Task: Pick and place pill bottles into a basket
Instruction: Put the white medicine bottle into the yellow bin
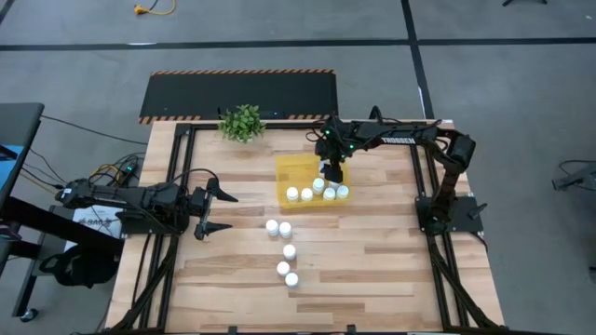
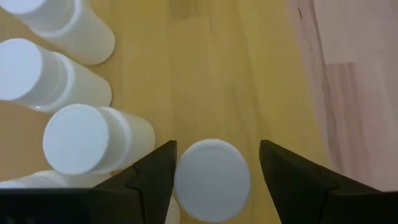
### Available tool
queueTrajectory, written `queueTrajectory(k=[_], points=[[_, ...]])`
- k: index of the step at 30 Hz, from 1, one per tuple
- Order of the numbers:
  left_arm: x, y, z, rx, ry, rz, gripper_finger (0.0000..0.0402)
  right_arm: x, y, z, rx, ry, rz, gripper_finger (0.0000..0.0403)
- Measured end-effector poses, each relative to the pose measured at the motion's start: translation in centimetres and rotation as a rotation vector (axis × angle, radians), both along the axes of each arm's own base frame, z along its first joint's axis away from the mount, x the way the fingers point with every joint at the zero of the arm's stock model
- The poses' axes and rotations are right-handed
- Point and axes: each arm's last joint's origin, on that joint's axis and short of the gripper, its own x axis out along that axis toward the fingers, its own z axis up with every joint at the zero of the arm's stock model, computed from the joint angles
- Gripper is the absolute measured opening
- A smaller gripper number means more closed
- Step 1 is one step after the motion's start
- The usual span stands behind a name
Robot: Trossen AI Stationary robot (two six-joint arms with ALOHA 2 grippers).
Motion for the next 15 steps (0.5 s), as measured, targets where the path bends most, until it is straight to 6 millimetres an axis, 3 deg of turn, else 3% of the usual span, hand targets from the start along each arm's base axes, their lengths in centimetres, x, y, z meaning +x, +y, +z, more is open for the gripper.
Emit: queueTrajectory(k=[10, 15], points=[[0.0, 0.0, 0.0, -0.006, 0.001, 0.001, 0.0386, 0.5, -0.1, 1.6, -0.021, -0.130, 0.025, 0.0222], [0.0, 0.0, 0.0, 0.001, 0.000, 0.000, 0.0386, 0.0, -0.2, 4.6, -0.085, -0.244, 0.017, 0.0219]])
